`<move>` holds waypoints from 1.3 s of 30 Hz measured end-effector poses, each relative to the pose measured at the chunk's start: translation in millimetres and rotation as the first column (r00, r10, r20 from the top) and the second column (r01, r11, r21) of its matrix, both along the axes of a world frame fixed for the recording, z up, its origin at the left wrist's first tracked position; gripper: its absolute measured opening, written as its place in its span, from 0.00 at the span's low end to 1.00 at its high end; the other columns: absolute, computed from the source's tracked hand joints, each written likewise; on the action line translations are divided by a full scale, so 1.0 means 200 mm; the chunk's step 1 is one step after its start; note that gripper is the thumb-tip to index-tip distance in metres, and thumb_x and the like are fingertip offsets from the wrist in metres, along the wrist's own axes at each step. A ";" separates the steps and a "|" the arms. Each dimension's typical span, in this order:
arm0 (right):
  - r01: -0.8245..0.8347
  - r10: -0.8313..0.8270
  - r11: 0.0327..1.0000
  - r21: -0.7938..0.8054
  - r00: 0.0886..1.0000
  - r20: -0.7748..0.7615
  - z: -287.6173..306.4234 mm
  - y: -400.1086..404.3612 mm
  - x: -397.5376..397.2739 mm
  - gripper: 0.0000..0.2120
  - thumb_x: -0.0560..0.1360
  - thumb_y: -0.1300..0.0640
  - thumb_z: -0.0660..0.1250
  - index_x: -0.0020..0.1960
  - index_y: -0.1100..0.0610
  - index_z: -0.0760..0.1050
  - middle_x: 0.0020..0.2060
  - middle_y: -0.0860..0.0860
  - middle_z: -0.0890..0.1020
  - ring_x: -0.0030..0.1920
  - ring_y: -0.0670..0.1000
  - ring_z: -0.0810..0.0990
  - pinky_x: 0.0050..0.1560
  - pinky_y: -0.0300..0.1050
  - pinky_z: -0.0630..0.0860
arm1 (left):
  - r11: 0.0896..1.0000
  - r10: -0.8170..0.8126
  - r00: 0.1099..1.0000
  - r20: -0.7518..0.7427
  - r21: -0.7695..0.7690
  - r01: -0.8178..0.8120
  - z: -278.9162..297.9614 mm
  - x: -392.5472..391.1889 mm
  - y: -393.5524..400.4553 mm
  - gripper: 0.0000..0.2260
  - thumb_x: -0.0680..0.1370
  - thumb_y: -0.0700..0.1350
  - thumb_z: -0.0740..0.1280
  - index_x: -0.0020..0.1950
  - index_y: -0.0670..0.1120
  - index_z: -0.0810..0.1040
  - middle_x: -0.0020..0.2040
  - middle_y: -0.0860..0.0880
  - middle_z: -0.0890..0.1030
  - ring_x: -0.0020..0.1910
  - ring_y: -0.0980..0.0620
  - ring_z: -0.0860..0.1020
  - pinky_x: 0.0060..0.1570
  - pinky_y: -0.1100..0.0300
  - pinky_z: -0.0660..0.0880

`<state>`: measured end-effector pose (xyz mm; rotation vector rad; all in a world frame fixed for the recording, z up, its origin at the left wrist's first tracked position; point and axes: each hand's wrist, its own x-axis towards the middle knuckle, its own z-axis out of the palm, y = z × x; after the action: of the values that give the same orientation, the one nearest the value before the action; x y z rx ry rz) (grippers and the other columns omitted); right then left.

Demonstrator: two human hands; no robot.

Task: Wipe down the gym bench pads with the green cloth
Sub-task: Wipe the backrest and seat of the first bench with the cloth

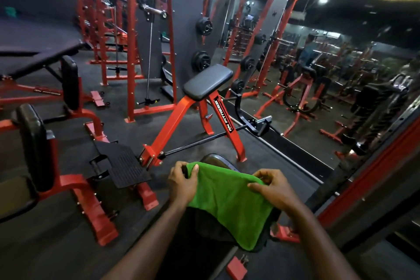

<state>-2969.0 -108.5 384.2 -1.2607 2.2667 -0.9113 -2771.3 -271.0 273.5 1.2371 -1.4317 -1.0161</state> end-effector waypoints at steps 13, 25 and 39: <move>-0.276 0.232 0.959 0.066 0.630 -0.742 -0.47 -0.16 0.02 0.36 0.78 0.32 0.58 0.82 0.47 0.63 0.82 0.53 0.62 0.81 0.54 0.61 0.78 0.59 0.61 | 0.963 0.137 0.976 0.167 -0.252 -0.092 -0.30 -0.34 -0.03 0.30 0.80 0.58 0.61 0.78 0.43 0.69 0.73 0.41 0.74 0.72 0.41 0.72 0.75 0.55 0.62; -0.306 0.330 0.936 0.172 0.598 -0.730 -0.46 -0.37 -0.08 0.32 0.81 0.37 0.53 0.82 0.49 0.63 0.75 0.61 0.72 0.66 0.61 0.80 0.53 0.55 0.83 | 0.915 0.191 0.971 0.143 -0.384 -0.124 -0.25 -0.35 0.06 0.26 0.82 0.52 0.60 0.79 0.44 0.68 0.78 0.46 0.71 0.77 0.47 0.68 0.77 0.50 0.64; -0.330 0.395 0.914 0.238 0.580 -0.712 -0.45 -0.45 -0.07 0.36 0.81 0.34 0.47 0.84 0.49 0.53 0.80 0.60 0.65 0.74 0.62 0.72 0.61 0.56 0.80 | 0.996 0.092 0.967 0.238 -0.016 -0.091 -0.41 -0.22 0.02 0.37 0.78 0.68 0.52 0.82 0.47 0.63 0.79 0.48 0.68 0.78 0.49 0.66 0.78 0.57 0.59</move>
<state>-2982.1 -198.2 294.8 -2.2768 2.3735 -0.1063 -2815.4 -267.2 191.1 1.4469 -1.5418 -0.8219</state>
